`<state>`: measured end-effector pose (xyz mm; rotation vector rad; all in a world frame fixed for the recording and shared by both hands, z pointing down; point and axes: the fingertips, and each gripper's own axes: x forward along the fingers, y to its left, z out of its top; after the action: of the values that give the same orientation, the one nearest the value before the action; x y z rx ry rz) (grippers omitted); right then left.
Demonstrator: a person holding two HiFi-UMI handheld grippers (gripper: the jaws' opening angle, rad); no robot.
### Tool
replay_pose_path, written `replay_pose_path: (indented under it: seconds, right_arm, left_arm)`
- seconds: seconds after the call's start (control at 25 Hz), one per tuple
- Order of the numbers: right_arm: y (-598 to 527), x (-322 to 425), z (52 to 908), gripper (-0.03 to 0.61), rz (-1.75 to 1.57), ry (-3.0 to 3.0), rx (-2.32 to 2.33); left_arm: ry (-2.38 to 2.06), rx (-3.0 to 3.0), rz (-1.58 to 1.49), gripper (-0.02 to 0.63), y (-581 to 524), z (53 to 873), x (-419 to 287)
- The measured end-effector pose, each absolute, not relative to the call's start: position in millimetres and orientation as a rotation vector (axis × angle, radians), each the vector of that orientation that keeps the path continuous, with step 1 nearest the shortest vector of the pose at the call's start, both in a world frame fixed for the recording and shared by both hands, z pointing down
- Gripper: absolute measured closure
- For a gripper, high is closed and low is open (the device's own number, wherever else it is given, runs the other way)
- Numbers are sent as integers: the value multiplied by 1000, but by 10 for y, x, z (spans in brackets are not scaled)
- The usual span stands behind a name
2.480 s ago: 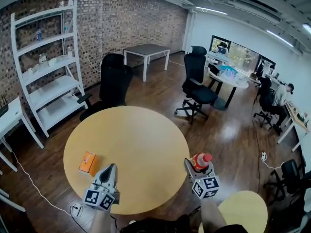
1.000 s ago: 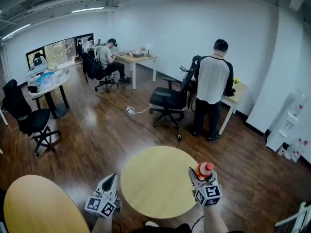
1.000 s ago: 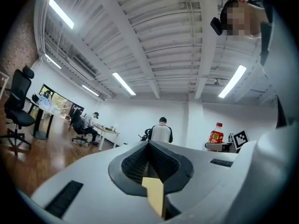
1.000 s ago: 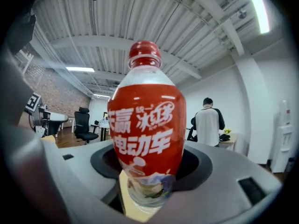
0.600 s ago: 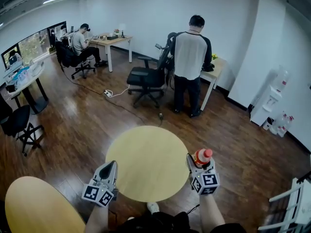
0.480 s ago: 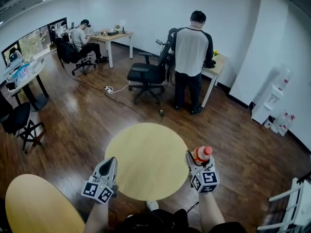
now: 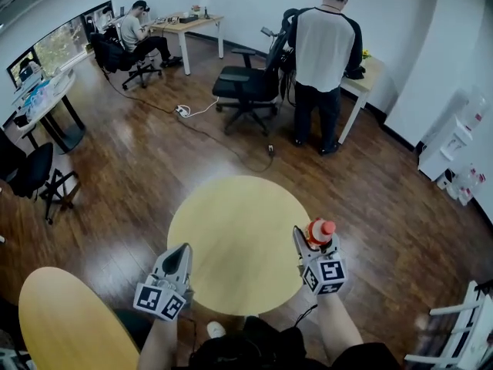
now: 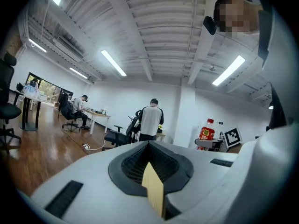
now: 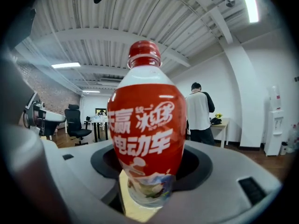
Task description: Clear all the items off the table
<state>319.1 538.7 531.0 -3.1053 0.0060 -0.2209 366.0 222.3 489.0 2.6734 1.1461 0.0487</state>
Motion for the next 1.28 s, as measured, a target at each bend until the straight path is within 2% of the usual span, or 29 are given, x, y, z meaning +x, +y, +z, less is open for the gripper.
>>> replay_pose_path:
  seconds: [0.32,0.72,1.28]
  right_arm:
    - [5471,3628,6036,299,-364,76,-3039]
    - [5573,3776,6762,295,-493,80,-2978]
    - [5467,3672,6896,262,-508,80,-3020]
  left_arm:
    - [1117,2668,262,614,2545,5479,3984]
    - [1058,2629,439,614,2739,6092,4156]
    - [1086,2587,515,614,2875,6126,4030]
